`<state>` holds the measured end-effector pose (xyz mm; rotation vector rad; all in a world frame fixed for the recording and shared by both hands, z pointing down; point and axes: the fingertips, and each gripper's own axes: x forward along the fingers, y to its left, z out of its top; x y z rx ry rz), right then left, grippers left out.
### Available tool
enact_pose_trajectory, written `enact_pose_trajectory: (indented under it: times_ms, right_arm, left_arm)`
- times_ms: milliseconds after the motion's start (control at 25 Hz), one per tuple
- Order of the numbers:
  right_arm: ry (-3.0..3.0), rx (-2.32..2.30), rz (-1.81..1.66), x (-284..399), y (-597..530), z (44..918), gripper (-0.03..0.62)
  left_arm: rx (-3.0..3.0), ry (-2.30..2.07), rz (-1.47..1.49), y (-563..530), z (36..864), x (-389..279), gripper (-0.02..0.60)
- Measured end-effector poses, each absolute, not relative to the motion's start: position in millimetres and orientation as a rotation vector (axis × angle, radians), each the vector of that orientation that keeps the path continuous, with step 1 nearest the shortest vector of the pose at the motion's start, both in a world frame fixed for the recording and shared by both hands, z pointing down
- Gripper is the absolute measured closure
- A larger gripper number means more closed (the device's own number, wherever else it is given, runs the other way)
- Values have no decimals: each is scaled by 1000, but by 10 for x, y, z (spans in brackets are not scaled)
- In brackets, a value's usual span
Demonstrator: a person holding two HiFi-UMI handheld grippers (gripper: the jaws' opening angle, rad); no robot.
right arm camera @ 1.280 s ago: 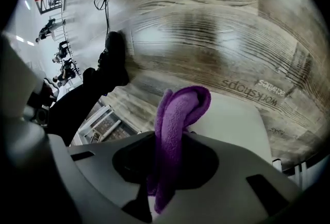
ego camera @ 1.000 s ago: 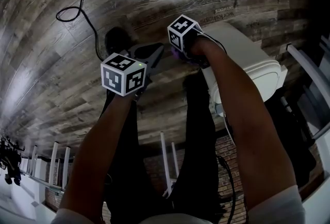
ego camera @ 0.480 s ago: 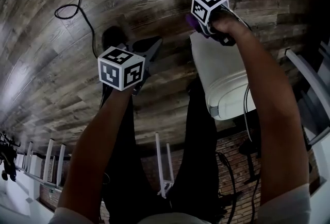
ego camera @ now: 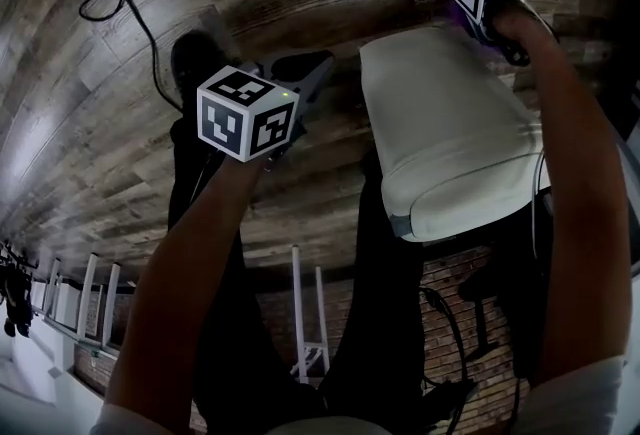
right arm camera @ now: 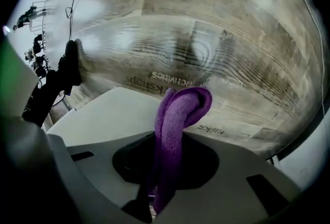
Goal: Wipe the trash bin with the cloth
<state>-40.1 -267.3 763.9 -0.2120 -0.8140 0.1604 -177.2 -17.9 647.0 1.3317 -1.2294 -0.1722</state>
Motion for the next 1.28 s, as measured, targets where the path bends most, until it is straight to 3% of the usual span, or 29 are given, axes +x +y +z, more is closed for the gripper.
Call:
enact_pose_trajectory:
  times_ms: [680,1280]
  right_arm:
    - [-730,-183,227,27,-2561,8163,518]
    - [-753,-230,288,-381,-1976,8242,517]
  left_arm:
    - [1338,-1167,-138,-61,6699,-1491,578]
    - [1349,-1168,-151,-19,6641,-1607,578]
